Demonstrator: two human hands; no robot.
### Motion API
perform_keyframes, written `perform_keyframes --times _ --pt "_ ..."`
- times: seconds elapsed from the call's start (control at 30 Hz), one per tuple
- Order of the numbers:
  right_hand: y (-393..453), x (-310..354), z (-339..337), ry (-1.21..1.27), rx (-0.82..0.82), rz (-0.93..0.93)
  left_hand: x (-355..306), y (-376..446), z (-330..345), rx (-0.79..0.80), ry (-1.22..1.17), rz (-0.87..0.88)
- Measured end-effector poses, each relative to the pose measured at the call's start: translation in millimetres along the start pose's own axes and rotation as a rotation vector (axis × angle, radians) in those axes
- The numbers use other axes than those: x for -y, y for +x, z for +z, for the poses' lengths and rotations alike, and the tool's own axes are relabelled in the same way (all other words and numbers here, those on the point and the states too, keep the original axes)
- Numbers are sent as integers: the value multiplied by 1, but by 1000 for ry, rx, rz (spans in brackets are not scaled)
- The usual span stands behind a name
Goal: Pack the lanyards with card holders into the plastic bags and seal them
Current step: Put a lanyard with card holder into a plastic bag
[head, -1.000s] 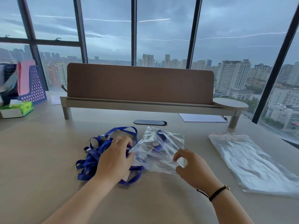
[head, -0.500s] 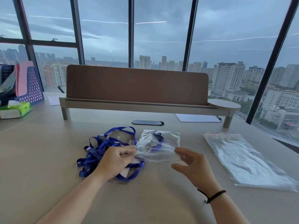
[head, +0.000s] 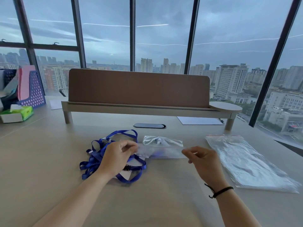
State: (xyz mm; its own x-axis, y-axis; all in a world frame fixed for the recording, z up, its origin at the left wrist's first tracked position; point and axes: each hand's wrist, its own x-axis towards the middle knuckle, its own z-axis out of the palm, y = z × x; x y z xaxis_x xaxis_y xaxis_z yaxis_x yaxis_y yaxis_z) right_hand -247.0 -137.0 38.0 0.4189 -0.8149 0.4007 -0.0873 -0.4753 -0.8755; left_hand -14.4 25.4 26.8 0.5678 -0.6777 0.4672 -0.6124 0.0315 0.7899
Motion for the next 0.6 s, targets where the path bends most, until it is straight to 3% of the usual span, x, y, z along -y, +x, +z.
perform_keyframes --times 0.33,0.47,0.6 --pt "21 74 -37 251 -66 -195 -90 30 -29 -153 -96 198" --pt "29 107 -55 390 -85 -226 -132 37 -39 -171 -295 213" --pt "50 114 -60 396 -116 -184 -147 57 -34 -179 -331 176"
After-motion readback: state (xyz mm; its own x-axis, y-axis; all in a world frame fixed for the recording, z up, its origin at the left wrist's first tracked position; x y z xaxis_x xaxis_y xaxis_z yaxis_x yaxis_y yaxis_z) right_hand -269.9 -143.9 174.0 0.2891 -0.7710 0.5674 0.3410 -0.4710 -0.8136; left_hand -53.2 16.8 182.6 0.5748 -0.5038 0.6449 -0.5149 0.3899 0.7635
